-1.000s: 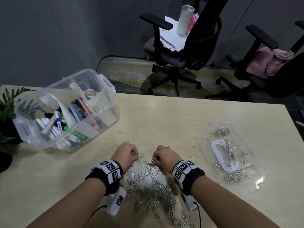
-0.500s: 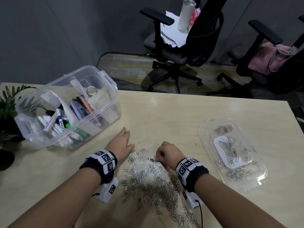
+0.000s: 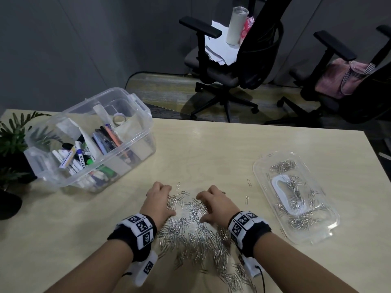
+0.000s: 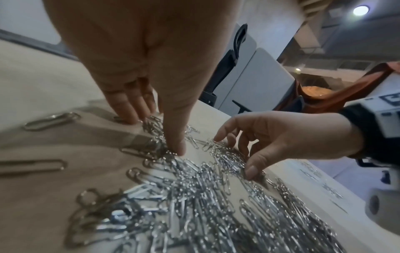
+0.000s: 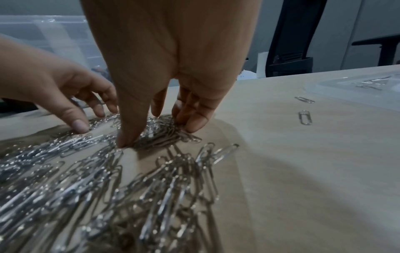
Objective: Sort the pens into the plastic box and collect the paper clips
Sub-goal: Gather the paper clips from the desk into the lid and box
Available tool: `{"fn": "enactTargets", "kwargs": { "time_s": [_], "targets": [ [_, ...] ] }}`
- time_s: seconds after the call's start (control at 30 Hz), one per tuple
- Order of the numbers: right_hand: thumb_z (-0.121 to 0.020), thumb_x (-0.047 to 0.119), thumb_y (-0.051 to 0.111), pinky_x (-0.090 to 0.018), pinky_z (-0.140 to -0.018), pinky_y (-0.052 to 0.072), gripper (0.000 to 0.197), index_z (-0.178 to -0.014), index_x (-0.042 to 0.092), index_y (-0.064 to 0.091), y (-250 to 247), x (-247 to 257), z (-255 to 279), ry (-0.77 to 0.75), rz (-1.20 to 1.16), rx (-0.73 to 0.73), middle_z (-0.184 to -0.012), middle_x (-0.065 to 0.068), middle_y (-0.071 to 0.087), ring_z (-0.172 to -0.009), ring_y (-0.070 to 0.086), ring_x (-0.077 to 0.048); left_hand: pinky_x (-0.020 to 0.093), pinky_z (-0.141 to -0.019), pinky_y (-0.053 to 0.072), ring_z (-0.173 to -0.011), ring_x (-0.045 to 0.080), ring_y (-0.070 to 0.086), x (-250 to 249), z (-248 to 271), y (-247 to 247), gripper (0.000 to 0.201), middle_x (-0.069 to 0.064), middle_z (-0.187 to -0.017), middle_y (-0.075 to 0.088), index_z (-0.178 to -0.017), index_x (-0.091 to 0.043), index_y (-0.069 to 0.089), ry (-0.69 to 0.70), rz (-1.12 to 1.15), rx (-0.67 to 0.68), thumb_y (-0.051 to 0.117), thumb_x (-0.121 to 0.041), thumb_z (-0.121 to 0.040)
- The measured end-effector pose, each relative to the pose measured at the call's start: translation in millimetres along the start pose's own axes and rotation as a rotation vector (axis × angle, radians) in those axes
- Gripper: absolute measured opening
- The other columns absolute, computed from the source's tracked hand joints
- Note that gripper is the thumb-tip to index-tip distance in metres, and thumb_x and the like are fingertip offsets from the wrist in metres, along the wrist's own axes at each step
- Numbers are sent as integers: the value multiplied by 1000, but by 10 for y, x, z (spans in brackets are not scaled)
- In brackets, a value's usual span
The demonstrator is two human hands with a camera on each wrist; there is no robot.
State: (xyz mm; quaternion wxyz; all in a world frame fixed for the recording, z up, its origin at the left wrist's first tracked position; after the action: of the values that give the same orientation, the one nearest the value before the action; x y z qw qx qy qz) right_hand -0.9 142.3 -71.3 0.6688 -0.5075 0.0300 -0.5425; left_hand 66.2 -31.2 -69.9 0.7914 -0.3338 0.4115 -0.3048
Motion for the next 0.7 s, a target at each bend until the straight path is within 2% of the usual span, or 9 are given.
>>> {"fn": "enactTargets", "kwargs": {
  "time_s": [0.1, 0.17, 0.27, 0.33, 0.43, 0.5, 0.57, 0.63, 0.7],
  "targets": [
    [-76, 25, 77, -31, -90, 43, 54, -123, 20, 52, 9, 40, -44, 13, 5, -12, -119, -2, 46, -105, 53, -21, 22, -90, 42, -99, 13, 52, 13, -38, 7, 53, -3, -106, 49, -118, -15, 56, 27, 90, 3, 81, -15, -71],
    [-79, 23, 75, -29, -87, 42, 44, -118, 17, 56, -8, 42, -79, 31, -19, -22, -116, -4, 49, -104, 53, -23, 17, -78, 42, -85, 10, 51, 37, -92, -16, 40, -3, -96, 51, -104, -14, 61, 35, 123, -3, 81, -13, -70],
    [-81, 20, 72, -27, -84, 40, 33, -111, 14, 59, -26, 36, -123, 66, -56, -18, -110, -5, 52, -101, 53, -24, 10, -64, 37, -76, 10, 50, 63, -195, -43, 34, -5, -85, 53, -86, -20, 58, 39, 137, 10, 84, -13, -66],
    [-80, 19, 72, -27, -83, 40, 27, -104, 13, 62, -26, 25, -169, 82, -69, -11, -103, -5, 53, -97, 53, -23, 16, -64, 41, -73, 12, 51, 49, -246, -43, 35, -7, -79, 52, -81, -21, 56, 43, 128, 52, 85, -11, -64],
    [-78, 14, 74, -29, -82, 44, 16, -90, 12, 65, -34, 50, -218, 106, -72, 15, -95, -3, 51, -91, 54, -23, 26, -70, 47, -71, 13, 52, 25, -295, -47, 35, -7, -76, 52, -71, -24, 54, 35, 105, 110, 86, -11, -63],
    [-76, 11, 74, -29, -81, 46, 12, -85, 10, 66, -41, 72, -244, 110, -45, 26, -93, -1, 48, -89, 56, -24, 20, -65, 44, -71, 12, 54, 15, -333, -27, 36, -7, -74, 53, -64, -28, 52, 50, 72, 155, 85, -14, -65],
    [-77, 6, 72, -27, -79, 45, 9, -85, 8, 68, -42, 102, -267, 108, -5, 30, -93, -1, 47, -87, 55, -22, 13, -61, 39, -72, 11, 57, -9, -353, -7, 25, -6, -73, 56, -65, -23, 58, 71, 9, 207, 82, -18, -70],
    [-78, 0, 66, -26, -77, 46, 10, -82, 9, 69, -28, 142, -287, 109, 43, 53, -90, -2, 56, -85, 58, -21, 9, -59, 36, -75, 11, 57, -30, -353, 6, 14, -7, -73, 55, -75, -14, 67, 104, -42, 242, 79, -21, -74],
    [-80, -2, 62, -28, -80, 49, 14, -84, 9, 71, -14, 161, -300, 128, 72, 72, -91, -5, 67, -90, 64, -23, 13, -62, 37, -79, 11, 53, -40, -350, 6, 14, -6, -79, 49, -79, -13, 68, 132, -73, 228, 77, -23, -77]
  ]
}}
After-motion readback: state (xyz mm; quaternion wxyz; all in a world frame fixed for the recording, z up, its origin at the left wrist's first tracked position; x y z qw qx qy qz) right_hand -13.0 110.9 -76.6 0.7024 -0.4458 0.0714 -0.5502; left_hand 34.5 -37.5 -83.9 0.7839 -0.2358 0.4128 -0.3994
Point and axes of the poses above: each hand's wrist, its own z-axis away from the middle knuckle, its own y-axis out of the palm, x = y × z, the point moved 6 cm from there along -z, towards the middle knuckle
